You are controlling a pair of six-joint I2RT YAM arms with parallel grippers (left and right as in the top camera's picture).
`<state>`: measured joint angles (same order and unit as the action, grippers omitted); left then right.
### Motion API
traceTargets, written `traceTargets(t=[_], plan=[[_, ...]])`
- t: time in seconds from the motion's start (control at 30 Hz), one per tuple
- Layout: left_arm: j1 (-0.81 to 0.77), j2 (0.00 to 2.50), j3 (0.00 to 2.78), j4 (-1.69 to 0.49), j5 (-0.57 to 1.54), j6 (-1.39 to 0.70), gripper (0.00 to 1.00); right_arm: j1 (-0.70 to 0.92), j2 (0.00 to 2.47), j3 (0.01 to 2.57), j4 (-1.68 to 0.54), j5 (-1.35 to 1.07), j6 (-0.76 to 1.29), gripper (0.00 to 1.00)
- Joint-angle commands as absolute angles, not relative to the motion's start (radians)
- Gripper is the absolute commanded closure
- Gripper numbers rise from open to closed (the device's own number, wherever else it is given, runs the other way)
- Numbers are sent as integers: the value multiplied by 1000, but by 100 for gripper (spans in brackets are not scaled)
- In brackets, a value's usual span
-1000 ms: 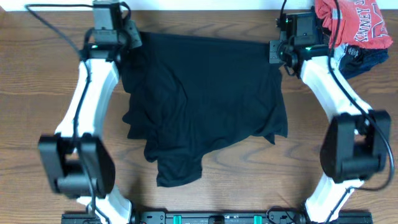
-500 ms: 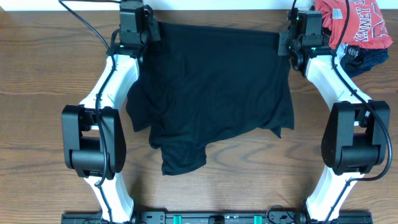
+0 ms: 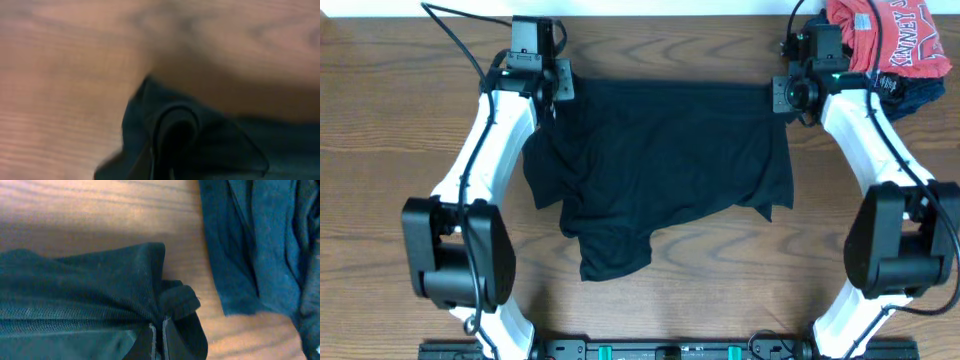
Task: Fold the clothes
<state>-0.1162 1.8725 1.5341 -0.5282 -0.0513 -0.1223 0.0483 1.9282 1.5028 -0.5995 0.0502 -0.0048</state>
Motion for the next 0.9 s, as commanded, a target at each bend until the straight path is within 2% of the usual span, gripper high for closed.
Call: traceTargets(t=[0.0, 0.27, 0.33, 0.37, 0.47, 0.53, 0.57, 0.77, 0.87], plan=[[-104, 1844, 1547, -627, -82, -107, 94, 8, 1905, 1509, -645, 97, -32, 99], [-105, 1853, 1508, -706, -60, -109, 94, 7, 1910, 1508, -665, 86, -32, 99], [-105, 1858, 1507, -712, -56, -109, 94, 7, 1911, 1508, -665, 86, -32, 95], [-105, 1859, 1507, -716, -52, -109, 93, 7, 1911, 1508, -665, 86, -32, 89], [-105, 1859, 1507, -732, -48, -108, 67, 7, 1911, 1508, -673, 86, -32, 48], [-104, 1859, 1507, -745, -49, -107, 50, 7, 1911, 1508, -678, 85, -32, 36], [-104, 1856, 1507, -756, -48, -109, 49, 7, 1910, 1509, -683, 77, -32, 32], [-110, 1788, 1507, -797, -33, -109, 40, 7, 1874, 1512, -721, -44, -31, 30], [-111, 1734, 1507, -846, -34, -109, 30, 7, 1827, 1512, -748, -109, -18, 30]])
